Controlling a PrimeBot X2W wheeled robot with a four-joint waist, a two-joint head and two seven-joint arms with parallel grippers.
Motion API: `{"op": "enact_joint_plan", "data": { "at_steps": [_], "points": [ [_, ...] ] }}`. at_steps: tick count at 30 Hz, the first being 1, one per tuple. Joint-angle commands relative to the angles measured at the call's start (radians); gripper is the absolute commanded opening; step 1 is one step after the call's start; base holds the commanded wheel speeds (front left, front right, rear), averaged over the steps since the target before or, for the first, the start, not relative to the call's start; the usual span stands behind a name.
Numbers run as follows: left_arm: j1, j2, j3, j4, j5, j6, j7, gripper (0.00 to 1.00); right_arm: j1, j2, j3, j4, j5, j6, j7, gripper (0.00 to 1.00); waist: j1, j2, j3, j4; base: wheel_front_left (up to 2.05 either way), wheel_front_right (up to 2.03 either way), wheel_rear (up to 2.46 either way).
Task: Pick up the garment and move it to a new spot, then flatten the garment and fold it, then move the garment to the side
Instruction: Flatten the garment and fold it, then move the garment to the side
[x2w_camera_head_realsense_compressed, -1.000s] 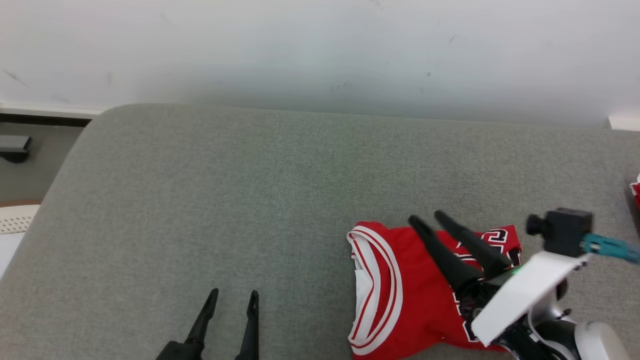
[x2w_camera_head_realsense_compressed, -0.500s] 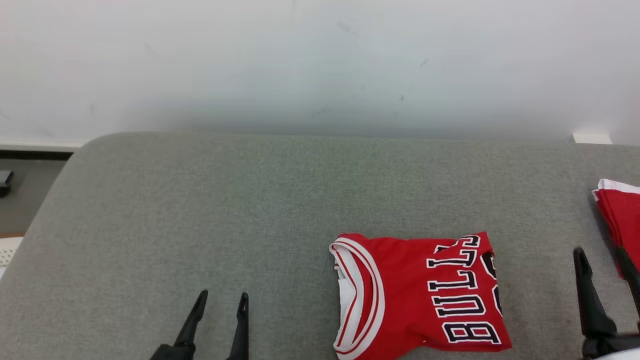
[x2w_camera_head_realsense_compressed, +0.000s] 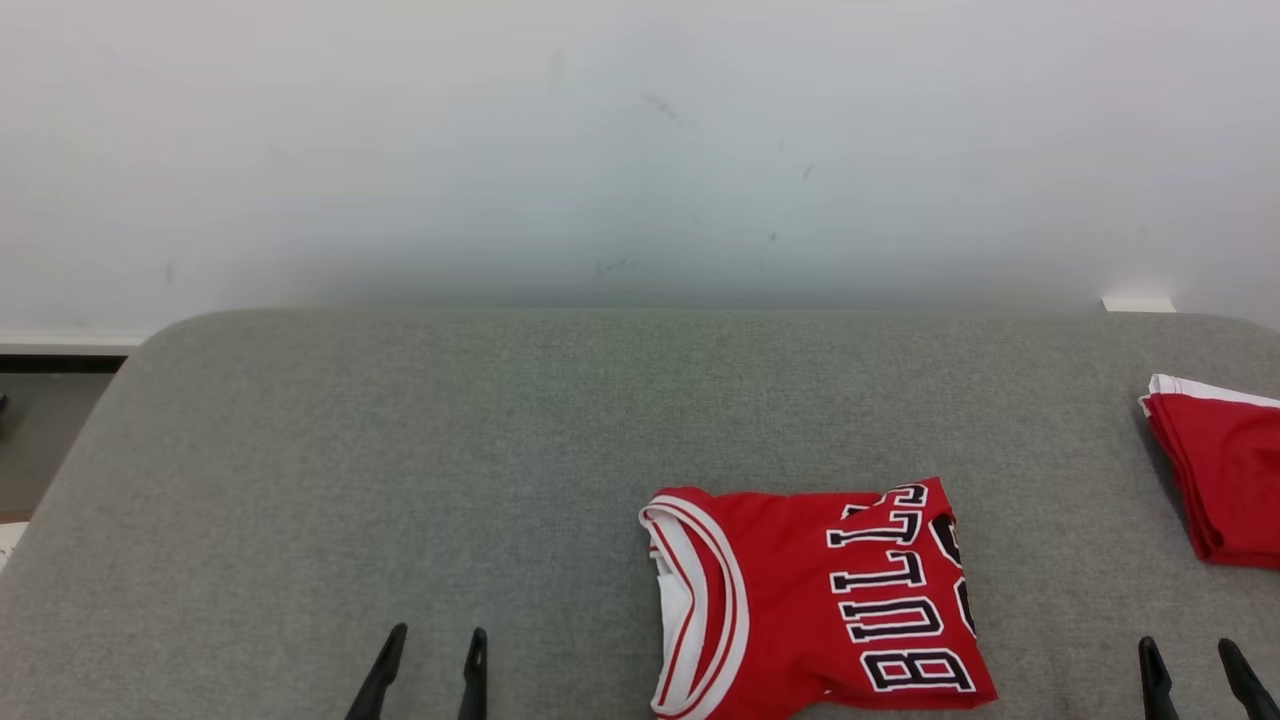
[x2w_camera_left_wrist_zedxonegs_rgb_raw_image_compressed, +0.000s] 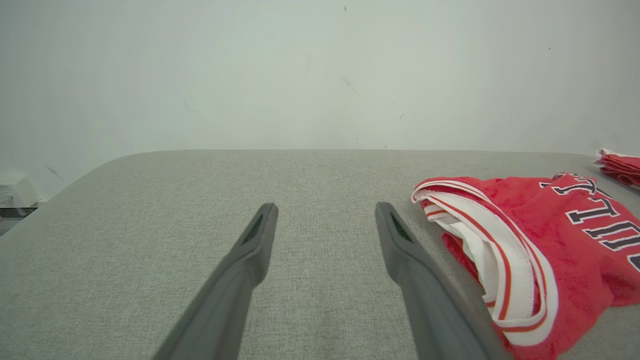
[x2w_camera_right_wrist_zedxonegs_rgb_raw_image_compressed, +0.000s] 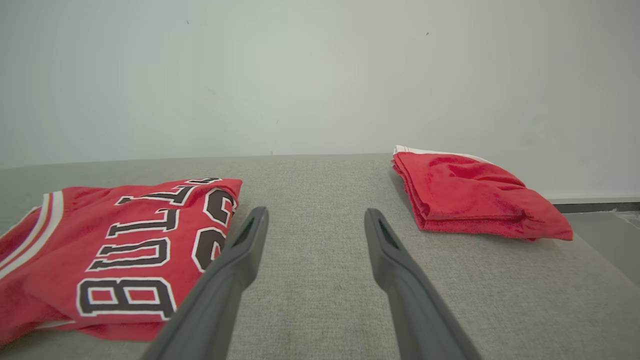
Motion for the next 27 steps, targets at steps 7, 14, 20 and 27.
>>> {"op": "enact_joint_plan", "data": {
  "at_steps": [7, 14, 20, 27],
  "points": [
    [0.024, 0.003, 0.008, -0.007, 0.004, 0.003, 0.000, 1.00, -0.007, -0.011, 0.043, 0.032, 0.065, -0.001, -0.003, 1.00, 0.0000, -0.0001, 0.003, 0.005, 0.00, 0.00, 0.00],
    [0.007, 0.003, -0.010, -0.007, -0.003, 0.000, 0.000, 1.00, -0.112, -0.102, 0.143, 0.015, 0.550, -0.001, 0.266, 1.00, 0.0000, -0.0001, 0.031, 0.037, 0.00, 0.00, 0.00],
    [-0.018, 0.003, -0.028, -0.002, -0.016, 0.011, 0.000, 1.00, -0.199, -0.232, 0.128, 0.029, 0.833, 0.000, 0.671, 1.00, 0.0000, -0.0001, 0.070, 0.106, 0.00, 0.00, 0.00],
    [-0.032, 0.003, -0.058, 0.008, -0.048, 0.033, 0.000, 1.00, -0.283, -0.251, 0.109, 0.115, 0.895, 0.000, 0.881, 1.00, 0.0000, -0.0001, 0.107, 0.187, 0.00, 0.00, 0.00]
  ]
}}
